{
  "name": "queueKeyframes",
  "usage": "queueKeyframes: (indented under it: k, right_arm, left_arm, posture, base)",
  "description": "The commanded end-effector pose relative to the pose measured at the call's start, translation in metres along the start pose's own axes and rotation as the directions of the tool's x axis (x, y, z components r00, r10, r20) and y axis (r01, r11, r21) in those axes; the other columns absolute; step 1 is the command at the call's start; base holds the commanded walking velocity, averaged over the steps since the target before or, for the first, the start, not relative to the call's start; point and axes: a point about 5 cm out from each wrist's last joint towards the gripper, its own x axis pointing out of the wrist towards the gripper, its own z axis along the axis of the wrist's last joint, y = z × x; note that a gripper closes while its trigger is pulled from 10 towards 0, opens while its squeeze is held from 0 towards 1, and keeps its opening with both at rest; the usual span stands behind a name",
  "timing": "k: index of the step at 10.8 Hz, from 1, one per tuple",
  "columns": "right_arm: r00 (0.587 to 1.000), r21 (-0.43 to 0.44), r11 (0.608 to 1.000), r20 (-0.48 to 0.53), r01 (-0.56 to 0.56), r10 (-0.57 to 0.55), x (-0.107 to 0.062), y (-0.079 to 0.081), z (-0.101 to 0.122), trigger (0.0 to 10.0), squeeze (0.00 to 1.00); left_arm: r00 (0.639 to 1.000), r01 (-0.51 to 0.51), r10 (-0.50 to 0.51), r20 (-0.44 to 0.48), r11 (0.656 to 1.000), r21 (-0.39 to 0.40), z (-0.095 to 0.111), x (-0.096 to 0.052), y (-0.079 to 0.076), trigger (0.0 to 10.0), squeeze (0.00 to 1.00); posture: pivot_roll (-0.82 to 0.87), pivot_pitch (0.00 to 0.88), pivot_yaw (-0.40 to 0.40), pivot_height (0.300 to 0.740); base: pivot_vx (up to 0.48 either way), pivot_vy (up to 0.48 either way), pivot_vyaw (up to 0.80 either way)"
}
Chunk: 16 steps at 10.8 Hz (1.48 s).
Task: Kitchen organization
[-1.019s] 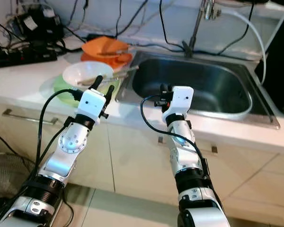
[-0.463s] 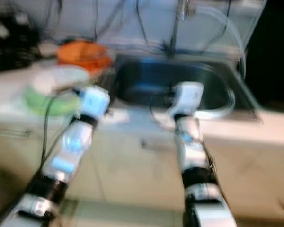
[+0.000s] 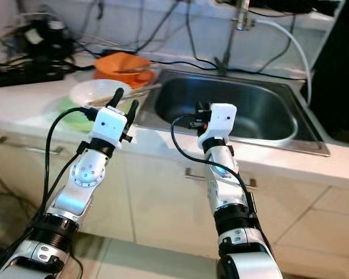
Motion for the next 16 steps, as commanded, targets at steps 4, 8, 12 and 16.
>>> queueKeyframes:
  k: [4, 8, 12, 16]
  right_arm:
    - [1.0, 0.001, 1.0, 0.0, 0.005, -0.005, 0.0012, -0.003, 0.0007, 10.0, 0.0]
    - [1.0, -0.002, 1.0, -0.002, -0.002, 0.002, 0.001, -0.002, 0.0001, 10.0, 0.0]
    - [1.0, 0.002, 1.0, -0.005, 0.0, 0.0, 0.0014, -0.002, -0.0009, 10.0, 0.0]
    - [1.0, 0.008, 1.0, -0.012, 0.001, -0.001, 0.0009, -0.0028, -0.0031, 10.0, 0.0]
  left_arm:
    - [1.0, -0.007, 0.007, 0.01, 1.0, -0.001, 0.0015, 0.0008, 0.0005, 10.0, 0.0]
    - [1.0, -0.015, 0.015, 0.002, 1.0, 0.005, 0.0004, 0.0008, 0.0018, 10.0, 0.0]
    - [1.0, -0.017, 0.017, -0.006, 1.0, 0.003, -0.0019, 0.0004, 0.002, 10.0, 0.0]
    - [0.999, -0.043, 0.043, -0.017, 0.999, 0.004, -0.0063, -0.0006, 0.0066, 10.0, 0.0]
  posture:
    - [0.18, 0.0, -0.021, 0.74]
    - [0.18, 0.0, -0.021, 0.74]
    - [0.18, 0.0, -0.021, 0.74]
    - [0.18, 0.0, -0.033, 0.74]
  base:
    - [0.0, 0.0, 0.0]
    - [0.13, 0.0, 0.0]
    - [0.282, 0.0, 0.0]
    - [0.289, 0.0, 0.0]
